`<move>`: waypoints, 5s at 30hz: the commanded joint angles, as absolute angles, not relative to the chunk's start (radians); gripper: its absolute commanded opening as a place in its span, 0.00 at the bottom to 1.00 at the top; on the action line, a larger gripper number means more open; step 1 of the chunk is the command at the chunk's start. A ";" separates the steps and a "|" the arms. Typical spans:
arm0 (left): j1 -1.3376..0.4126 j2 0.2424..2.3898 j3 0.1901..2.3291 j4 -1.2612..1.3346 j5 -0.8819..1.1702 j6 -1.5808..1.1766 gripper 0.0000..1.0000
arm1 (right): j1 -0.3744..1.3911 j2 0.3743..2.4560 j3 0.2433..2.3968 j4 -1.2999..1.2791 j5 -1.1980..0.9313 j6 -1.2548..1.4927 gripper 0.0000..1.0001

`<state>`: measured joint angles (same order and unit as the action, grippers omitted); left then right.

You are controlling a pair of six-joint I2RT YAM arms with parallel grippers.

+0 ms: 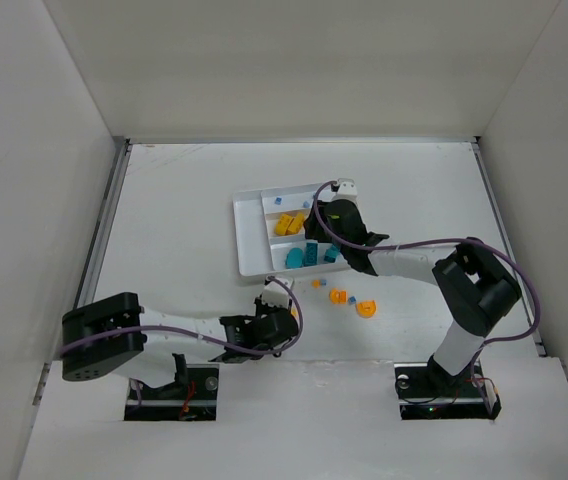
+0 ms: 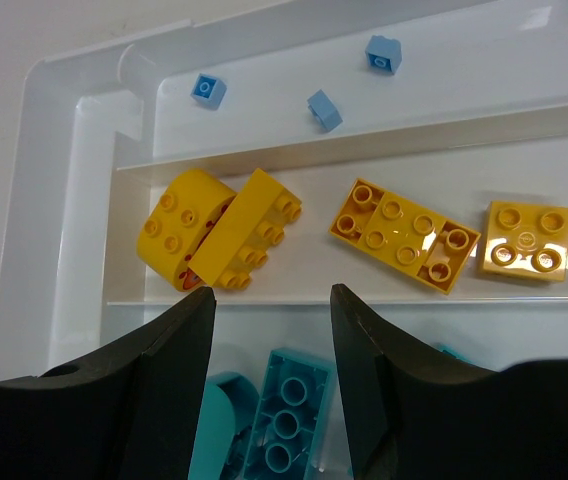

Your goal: Sort the legos into containers by color

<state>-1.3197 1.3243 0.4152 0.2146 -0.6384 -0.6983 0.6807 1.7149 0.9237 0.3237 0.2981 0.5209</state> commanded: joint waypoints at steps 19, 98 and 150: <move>-1.291 1.306 0.399 0.347 -0.601 -0.646 0.26 | 0.693 1.686 0.934 0.385 0.298 0.531 0.56; -0.961 1.361 0.387 0.382 -0.522 -0.644 0.08 | 0.725 1.683 0.917 0.423 0.278 0.537 0.44; -1.121 1.465 0.486 0.299 -0.497 -0.618 0.24 | 0.789 1.442 0.695 0.469 0.360 0.630 0.46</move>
<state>-1.1122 1.4342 0.4717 0.3279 -0.5049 -0.6319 0.7662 1.4971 0.7254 0.4122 0.3122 0.5968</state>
